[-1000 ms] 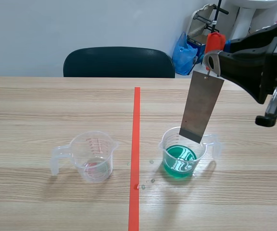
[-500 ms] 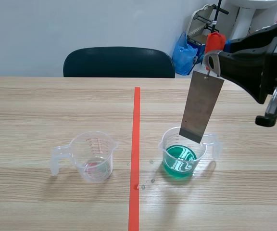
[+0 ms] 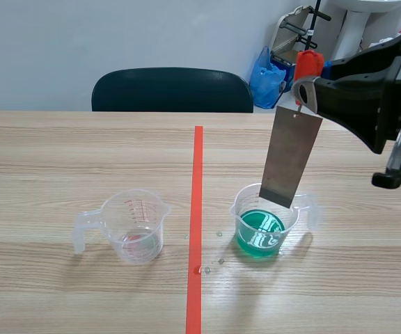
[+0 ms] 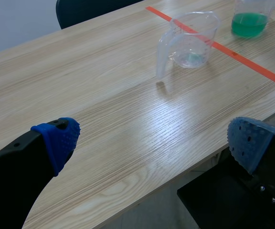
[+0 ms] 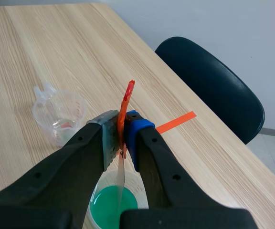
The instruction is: Do the redox reaction experiment
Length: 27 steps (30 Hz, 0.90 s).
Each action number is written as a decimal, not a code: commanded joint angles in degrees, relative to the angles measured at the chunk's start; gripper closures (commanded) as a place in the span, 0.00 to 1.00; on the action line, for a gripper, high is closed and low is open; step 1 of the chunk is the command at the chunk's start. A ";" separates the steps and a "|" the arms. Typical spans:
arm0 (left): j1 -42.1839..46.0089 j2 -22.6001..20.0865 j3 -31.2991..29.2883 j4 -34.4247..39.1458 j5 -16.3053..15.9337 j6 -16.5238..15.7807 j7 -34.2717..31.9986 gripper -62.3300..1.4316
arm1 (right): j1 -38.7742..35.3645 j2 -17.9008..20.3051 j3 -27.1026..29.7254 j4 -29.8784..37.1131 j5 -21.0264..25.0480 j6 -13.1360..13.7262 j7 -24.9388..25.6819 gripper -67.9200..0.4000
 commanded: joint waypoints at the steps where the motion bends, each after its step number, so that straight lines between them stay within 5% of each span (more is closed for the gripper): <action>1: 0.00 0.13 -0.42 0.28 -0.17 -0.15 -0.81 0.00 | 0.81 -0.02 -0.22 0.68 0.35 -0.33 0.50 0.98; 10: 0.00 0.13 -0.42 0.28 -0.17 -0.15 -0.81 0.00 | 0.90 -0.37 -3.41 -1.57 -2.82 -0.33 3.04 0.98; 18: 0.00 0.13 -0.42 0.28 -0.17 -0.15 -0.81 0.00 | 3.21 -4.76 -5.95 -6.38 -9.70 0.28 4.79 0.98; 27: 0.00 0.13 -0.42 0.28 -0.17 -0.15 -0.81 0.00 | 5.73 -4.72 -6.43 -7.28 -9.90 0.28 6.43 0.98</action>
